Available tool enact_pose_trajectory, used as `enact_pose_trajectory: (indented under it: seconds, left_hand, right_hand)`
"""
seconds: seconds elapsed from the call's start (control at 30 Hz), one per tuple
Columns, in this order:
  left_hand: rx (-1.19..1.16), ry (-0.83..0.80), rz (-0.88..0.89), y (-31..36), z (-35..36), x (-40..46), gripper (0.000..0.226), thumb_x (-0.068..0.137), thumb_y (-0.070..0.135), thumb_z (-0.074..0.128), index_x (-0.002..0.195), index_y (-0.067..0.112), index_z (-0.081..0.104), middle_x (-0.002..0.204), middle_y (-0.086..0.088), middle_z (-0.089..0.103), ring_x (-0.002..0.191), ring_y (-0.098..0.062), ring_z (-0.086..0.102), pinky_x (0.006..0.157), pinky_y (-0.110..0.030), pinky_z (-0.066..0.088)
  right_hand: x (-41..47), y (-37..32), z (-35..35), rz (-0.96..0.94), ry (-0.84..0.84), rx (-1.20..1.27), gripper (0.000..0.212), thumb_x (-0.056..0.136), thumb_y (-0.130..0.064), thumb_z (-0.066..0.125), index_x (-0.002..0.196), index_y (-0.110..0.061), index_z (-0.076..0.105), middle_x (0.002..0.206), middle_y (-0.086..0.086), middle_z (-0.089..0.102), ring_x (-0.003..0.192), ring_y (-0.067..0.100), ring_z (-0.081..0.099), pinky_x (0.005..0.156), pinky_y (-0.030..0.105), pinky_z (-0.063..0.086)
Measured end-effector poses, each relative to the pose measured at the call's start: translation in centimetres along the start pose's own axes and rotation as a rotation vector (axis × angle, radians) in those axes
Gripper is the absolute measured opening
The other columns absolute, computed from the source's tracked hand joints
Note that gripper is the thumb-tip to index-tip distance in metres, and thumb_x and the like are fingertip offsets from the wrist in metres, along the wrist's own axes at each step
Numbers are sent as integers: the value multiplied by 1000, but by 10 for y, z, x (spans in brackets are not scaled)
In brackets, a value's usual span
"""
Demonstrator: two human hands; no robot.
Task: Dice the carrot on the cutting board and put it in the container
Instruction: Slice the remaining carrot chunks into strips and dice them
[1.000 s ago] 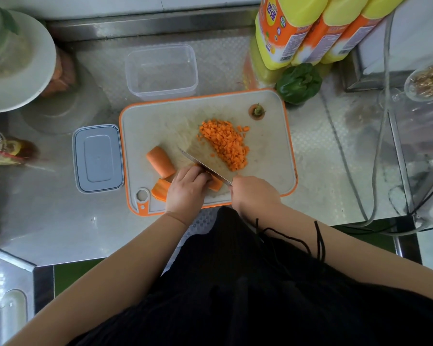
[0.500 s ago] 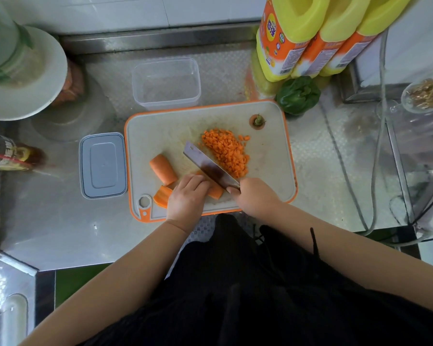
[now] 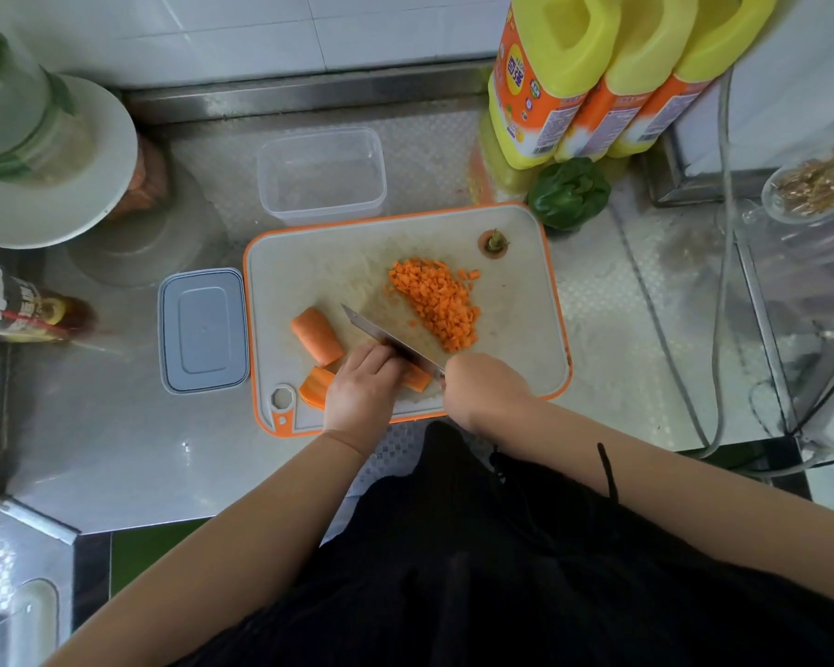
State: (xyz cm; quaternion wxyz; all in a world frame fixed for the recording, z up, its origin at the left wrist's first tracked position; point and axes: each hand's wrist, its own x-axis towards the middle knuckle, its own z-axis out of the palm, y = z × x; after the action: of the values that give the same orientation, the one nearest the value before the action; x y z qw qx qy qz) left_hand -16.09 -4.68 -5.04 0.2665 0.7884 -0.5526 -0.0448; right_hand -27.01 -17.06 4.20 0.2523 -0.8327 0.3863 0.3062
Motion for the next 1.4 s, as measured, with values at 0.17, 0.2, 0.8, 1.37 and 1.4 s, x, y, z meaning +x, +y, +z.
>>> enact_pose_trajectory:
  seconds: [0.17,0.2,0.8,1.37,1.4]
  left_hand:
    - [4,0,30,0,-1,0,15,79,-4,75,89,6,71,96,-8,67,92,-28,62,80,-38,55]
    - [17,2,39,1,-1,0,15,79,-5,74,89,7,71,96,-8,67,92,-27,61,81,-36,55]
    - [26,-3,10,-4,-5,-1,21,71,-5,81,85,7,71,91,-5,67,88,-23,58,62,-37,57]
    - [48,0,56,-6,-6,-4,10,85,4,64,89,9,72,96,-6,67,91,-25,63,79,-34,56]
    - [41,-1,48,-8,-6,-4,10,82,2,70,88,10,71,96,-5,67,89,-25,63,78,-34,56]
  right_hand:
    - [5,-1,13,-36,27,31,16,96,-14,46,89,-11,60,70,0,47,75,25,56,62,33,42]
    - [6,-1,15,-38,44,39,16,96,-17,46,92,-12,60,71,0,48,76,25,56,63,33,43]
    - [-6,9,8,-89,-1,69,27,100,-31,40,96,-11,57,79,3,53,81,25,58,70,36,49]
    - [11,5,10,-33,-5,159,32,99,-36,45,89,-9,57,77,6,56,78,27,59,64,32,41]
    - [14,8,8,-31,-17,192,35,98,-40,46,84,-9,54,72,4,53,74,26,56,63,31,39]
